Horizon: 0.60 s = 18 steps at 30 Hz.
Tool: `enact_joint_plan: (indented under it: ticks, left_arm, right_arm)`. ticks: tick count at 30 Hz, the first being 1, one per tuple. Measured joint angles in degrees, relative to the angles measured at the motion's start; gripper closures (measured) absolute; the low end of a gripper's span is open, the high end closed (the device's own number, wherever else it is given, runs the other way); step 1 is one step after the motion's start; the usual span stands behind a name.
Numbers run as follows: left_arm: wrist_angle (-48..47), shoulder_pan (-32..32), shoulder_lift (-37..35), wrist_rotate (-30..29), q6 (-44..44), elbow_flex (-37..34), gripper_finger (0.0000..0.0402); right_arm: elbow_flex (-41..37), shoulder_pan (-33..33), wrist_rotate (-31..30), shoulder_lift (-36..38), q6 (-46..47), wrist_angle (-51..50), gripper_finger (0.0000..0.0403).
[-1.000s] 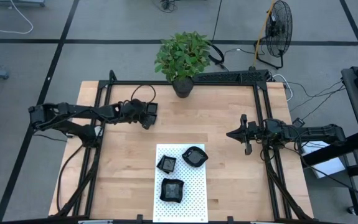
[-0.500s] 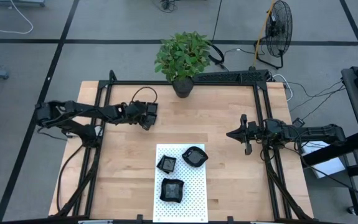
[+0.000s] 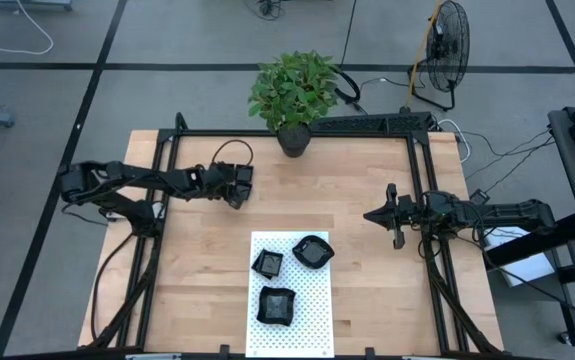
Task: Pick & Place Mini shaped plates
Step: Stack the bottom square plate on top of the square plate on the shelf
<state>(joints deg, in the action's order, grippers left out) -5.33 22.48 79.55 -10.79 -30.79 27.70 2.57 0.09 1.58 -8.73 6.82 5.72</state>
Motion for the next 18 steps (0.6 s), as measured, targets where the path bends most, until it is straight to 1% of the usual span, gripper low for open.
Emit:
enact_joint_plan:
  ticks: [7,9,12,17,18]
  left_arm:
    - [1.3,0.0,0.0,-0.3,-0.2,0.0,0.0275]
    - [1.1,0.0,0.0,-0.6,-0.6,0.0,0.0282]
    - [0.9,0.0,0.0,-1.3,-1.1,0.0,0.0311]
    - [1.0,0.0,0.0,-1.3,-1.3,0.0,0.0384]
    - [1.1,0.0,0.0,-1.3,-1.2,0.0,0.0391]
  right_arm:
    - [0.0,0.0,0.0,0.0,0.0,0.0,0.0403]
    - [0.0,0.0,0.0,0.0,0.0,0.0,0.0403]
    - [0.0,0.0,0.0,0.0,0.0,0.0,0.0403]
    - [0.0,0.0,0.0,0.0,0.0,0.0,0.0403]
    - [0.0,0.0,0.0,0.0,0.0,0.0,0.0403]
